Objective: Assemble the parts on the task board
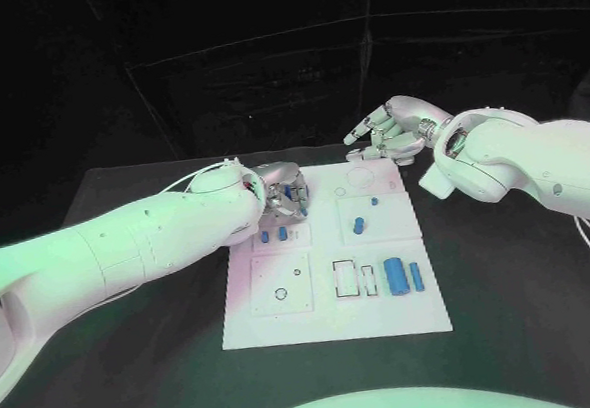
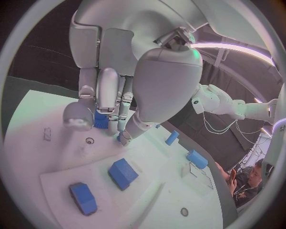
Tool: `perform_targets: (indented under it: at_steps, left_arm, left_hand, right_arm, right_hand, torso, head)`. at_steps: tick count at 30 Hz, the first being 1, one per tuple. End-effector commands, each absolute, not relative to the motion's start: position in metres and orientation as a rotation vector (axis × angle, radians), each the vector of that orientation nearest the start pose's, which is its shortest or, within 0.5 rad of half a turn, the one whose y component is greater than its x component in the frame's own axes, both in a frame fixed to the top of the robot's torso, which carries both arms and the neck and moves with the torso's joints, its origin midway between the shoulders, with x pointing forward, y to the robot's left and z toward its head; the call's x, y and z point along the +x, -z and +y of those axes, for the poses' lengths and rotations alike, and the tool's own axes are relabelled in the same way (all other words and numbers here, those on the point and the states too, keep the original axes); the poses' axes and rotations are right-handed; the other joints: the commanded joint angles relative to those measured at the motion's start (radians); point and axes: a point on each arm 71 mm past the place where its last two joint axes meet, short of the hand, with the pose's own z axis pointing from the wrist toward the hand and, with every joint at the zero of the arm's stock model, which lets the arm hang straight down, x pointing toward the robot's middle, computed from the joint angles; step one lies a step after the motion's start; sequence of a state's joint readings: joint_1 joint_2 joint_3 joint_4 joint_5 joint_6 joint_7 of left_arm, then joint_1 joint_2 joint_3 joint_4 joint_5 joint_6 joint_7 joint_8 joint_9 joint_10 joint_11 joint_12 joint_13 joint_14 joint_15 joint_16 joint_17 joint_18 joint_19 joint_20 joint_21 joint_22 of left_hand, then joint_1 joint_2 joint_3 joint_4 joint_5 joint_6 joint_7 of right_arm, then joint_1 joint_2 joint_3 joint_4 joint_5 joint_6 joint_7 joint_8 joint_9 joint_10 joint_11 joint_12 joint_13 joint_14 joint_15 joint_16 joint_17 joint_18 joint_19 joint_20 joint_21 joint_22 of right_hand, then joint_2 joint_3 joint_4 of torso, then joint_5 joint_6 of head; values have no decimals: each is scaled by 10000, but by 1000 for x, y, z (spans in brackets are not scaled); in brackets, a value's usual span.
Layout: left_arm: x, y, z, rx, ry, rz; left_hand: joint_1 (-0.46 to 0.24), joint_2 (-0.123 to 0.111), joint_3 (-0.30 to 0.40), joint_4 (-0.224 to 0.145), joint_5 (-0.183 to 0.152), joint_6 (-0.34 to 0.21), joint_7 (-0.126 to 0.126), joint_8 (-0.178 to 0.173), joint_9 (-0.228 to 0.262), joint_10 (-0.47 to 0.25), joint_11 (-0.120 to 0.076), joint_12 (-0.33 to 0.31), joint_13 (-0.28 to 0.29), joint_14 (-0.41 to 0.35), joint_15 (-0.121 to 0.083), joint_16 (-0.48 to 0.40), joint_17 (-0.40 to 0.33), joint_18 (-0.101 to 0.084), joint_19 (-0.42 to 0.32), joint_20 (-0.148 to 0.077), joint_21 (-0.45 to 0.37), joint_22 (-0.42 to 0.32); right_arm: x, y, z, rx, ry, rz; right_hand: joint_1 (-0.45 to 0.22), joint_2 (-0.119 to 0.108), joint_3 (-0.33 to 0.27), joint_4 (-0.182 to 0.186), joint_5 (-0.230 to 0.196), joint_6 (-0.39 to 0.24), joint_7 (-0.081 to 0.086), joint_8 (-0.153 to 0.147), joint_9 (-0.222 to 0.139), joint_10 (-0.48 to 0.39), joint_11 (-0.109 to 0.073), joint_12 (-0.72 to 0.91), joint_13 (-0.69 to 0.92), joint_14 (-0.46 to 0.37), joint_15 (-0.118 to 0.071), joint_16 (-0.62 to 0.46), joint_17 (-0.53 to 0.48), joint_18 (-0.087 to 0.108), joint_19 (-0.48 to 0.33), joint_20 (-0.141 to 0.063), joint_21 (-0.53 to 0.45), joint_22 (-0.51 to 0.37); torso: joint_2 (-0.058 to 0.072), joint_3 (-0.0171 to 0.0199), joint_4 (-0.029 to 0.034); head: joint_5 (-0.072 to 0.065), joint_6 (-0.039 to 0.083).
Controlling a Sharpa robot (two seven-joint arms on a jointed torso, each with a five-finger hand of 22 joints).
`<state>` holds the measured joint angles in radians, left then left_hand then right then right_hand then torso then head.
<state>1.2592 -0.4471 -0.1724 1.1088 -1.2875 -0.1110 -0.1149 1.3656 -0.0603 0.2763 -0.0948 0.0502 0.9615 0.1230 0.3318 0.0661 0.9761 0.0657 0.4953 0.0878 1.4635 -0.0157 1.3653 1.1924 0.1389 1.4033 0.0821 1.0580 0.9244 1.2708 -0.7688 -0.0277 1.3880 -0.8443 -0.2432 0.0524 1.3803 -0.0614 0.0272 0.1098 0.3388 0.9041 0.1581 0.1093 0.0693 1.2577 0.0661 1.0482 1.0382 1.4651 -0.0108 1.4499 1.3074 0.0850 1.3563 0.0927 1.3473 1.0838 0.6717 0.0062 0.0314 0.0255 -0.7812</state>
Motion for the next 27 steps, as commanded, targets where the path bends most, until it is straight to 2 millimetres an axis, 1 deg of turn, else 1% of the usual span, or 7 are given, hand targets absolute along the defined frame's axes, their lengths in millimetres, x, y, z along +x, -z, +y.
perform_targets:
  at_steps: [1, 7, 12, 17, 19, 21, 27]
  left_arm:
    - [541, 232, 113, 1926, 5885, 19584]
    - [540, 235, 110, 2031, 5953, 19726]
    - [538, 237, 107, 2122, 6053, 19827]
    - [537, 238, 106, 2133, 6104, 19838]
    - [537, 238, 107, 2112, 6100, 19820]
    - [537, 238, 107, 2079, 6077, 19812]
    - [537, 239, 107, 2075, 6067, 19842]
  left_hand:
    - [-36, 102, 119, -22, -5, 100, 12, -71, -1, 84, -7, -78, -64, 369, -25, 57, -16, -154, 17, -3, 42, 23]
    - [-162, 87, 376, -53, -9, 265, -20, -185, 7, 286, -33, -255, -190, 366, -42, 66, -66, -154, 1, -6, 93, 104]
    - [-232, 39, 439, -61, -3, 300, -36, -245, 4, 334, -45, -339, -221, 360, -53, 57, -108, -159, 1, -13, 128, 155]
    - [-340, -62, 502, -76, 0, 297, -29, -362, -6, 377, -39, -474, -244, 355, -54, 53, -152, -163, -10, -17, 148, 194]
    - [-392, -125, 522, -84, -4, 179, 6, -484, -29, 365, -16, -554, -253, 351, -40, 46, -179, -166, -20, -12, 147, 201]
    - [-486, -238, 532, -90, -7, -85, 68, -732, -47, 341, 21, -690, -258, 347, -8, 42, -211, -169, -39, 8, 134, 197]
    - [-594, -397, 547, -123, -7, -456, 173, -1155, -42, 206, 111, -1018, -262, 334, 61, 34, -284, -162, -82, 61, 82, 164]
  right_arm:
    - [523, 155, -200, 3213, -10255, 17084]
    - [523, 155, -200, 3201, -10267, 17089]
    - [523, 155, -199, 3192, -10279, 17096]
    - [523, 155, -199, 3191, -10280, 17099]
    - [523, 155, -199, 3191, -10280, 17098]
    - [523, 155, -199, 3191, -10280, 17098]
    - [523, 155, -199, 3187, -10286, 17098]
  right_hand:
    - [-4, 128, 7, 10, 29, -62, -4, 63, -3, -49, -4, 31, -8, 584, -12, -38, 639, 90, -37, 6, -20, -7]
    - [-4, 128, 7, 10, 29, -62, -4, 63, -3, -49, -4, 31, -8, 584, -12, -38, 639, 90, -37, 6, -20, -7]
    - [-4, 128, 7, 10, 29, -62, -4, 63, -3, -49, -4, 31, -8, 584, -12, -38, 639, 90, -37, 6, -20, -7]
    - [-4, 128, 7, 10, 29, -62, -4, 63, -3, -49, -4, 31, -8, 584, -12, -38, 639, 90, -37, 6, -20, -7]
    - [-4, 128, 7, 10, 29, -62, -4, 63, -3, -49, -4, 31, -8, 584, -12, -38, 639, 90, -37, 6, -20, -7]
    - [-4, 128, 7, 10, 29, -62, -4, 63, -3, -49, -4, 31, -8, 584, -12, -38, 639, 90, -37, 6, -20, -7]
    - [-4, 128, 7, 10, 29, -62, -4, 63, -3, -49, -4, 31, -8, 584, -12, -38, 639, 90, -37, 6, -20, -7]
  torso:
    - [0, 10, -7]
    - [-1, 8, -7]
    - [-2, 6, 6]
    - [-8, 6, 12]
    - [-8, 2, 9]
    - [-5, 1, 10]
    - [-6, 6, 7]
  head:
    - [2, -11]
    - [-8, -22]
    - [-8, -29]
    - [-16, -27]
    - [-15, -25]
    - [-21, -23]
    - [-11, -22]
